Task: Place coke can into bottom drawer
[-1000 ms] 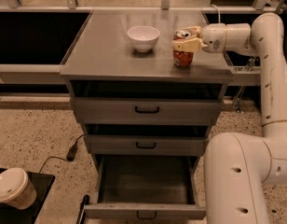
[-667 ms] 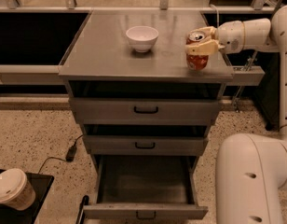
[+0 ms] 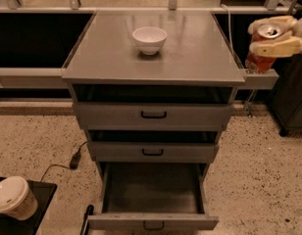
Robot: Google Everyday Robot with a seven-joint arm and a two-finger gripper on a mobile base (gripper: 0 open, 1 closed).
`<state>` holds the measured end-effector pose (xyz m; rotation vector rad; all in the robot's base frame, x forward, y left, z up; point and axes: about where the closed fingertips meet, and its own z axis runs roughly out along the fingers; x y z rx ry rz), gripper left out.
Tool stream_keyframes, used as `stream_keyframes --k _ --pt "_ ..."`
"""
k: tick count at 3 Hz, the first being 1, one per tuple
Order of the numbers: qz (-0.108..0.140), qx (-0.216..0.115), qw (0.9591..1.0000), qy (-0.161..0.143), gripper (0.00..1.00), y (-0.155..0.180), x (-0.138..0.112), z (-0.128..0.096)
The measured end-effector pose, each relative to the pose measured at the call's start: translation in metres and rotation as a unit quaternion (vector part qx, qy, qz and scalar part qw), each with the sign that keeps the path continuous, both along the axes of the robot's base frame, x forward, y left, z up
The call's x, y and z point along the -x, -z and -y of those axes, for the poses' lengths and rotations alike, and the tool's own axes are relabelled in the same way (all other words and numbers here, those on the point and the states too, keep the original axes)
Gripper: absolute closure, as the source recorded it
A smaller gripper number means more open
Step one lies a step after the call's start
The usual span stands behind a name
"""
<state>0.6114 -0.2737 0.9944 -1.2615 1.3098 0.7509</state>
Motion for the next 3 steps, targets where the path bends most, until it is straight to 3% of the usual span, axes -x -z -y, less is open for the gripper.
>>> stream_keyframes --k 1,3 --pt "0.045 -0.001 0.9989 0.009 1.00 -0.0313 0.0341 0.0143" --pt "0.049 -0.014 0.9986 0.013 1.00 -0.0297 0.0293 0.0119"
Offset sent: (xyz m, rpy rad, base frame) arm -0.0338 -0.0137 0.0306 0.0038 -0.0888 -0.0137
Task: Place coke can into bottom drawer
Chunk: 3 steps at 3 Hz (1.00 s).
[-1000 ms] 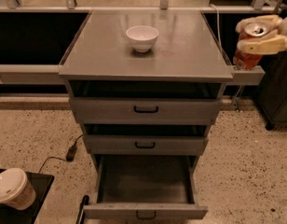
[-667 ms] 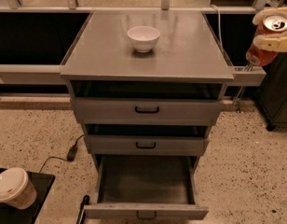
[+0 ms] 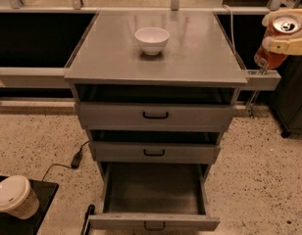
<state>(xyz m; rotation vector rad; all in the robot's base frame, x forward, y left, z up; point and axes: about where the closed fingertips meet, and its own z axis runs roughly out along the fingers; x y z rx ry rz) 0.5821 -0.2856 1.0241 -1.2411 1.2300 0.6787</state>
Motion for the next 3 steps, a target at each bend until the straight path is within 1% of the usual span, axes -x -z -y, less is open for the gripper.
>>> stream_keyframes --k 1,2,3 --pt "0.043 0.017 0.9988 0.015 1.00 -0.010 0.032 0.009" --pt "0.113 0.071 0.9902 0.041 1.00 -0.021 0.088 0.013" --pt "0.082 0.113 0.9877 0.070 1.00 0.040 0.136 0.038"
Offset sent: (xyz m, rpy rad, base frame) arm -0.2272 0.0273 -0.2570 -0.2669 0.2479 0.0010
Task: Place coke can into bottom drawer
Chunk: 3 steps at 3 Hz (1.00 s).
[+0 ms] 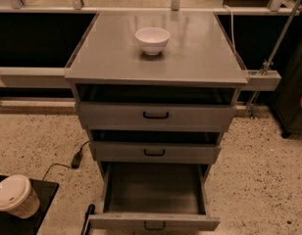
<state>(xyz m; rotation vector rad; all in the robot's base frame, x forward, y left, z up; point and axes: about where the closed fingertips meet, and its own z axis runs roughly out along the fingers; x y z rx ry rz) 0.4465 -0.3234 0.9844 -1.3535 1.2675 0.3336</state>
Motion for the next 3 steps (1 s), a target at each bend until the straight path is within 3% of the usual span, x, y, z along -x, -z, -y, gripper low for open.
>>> stream_keyframes --k 1,2,3 --pt "-0.036 -0.004 0.9993 0.009 1.00 0.032 0.021 0.007" --pt "-0.036 -0.004 0.9993 0.009 1.00 0.032 0.020 0.006" --pt "-0.054 -0.024 0.9981 0.014 1.00 0.053 0.013 0.013"
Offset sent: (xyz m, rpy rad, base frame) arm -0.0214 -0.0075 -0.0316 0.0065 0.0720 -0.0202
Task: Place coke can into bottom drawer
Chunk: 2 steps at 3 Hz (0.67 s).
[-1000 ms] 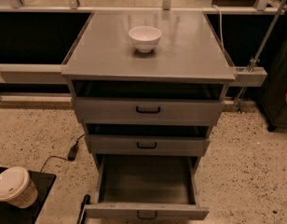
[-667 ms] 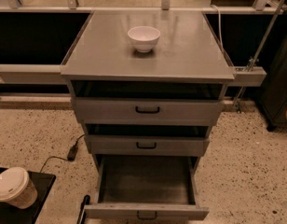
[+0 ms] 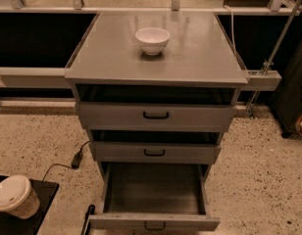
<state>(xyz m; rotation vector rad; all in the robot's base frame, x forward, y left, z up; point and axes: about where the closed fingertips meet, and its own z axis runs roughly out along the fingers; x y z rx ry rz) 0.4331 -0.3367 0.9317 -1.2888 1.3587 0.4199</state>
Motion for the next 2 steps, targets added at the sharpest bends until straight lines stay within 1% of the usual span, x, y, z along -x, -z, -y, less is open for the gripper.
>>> stream_keyframes --k 1,2 --pt "-0.032 -0.027 0.9991 0.005 1.00 0.072 -0.003 -0.002" --pt "-0.068 -0.042 0.9968 0.000 1.00 0.167 -0.001 -0.030"
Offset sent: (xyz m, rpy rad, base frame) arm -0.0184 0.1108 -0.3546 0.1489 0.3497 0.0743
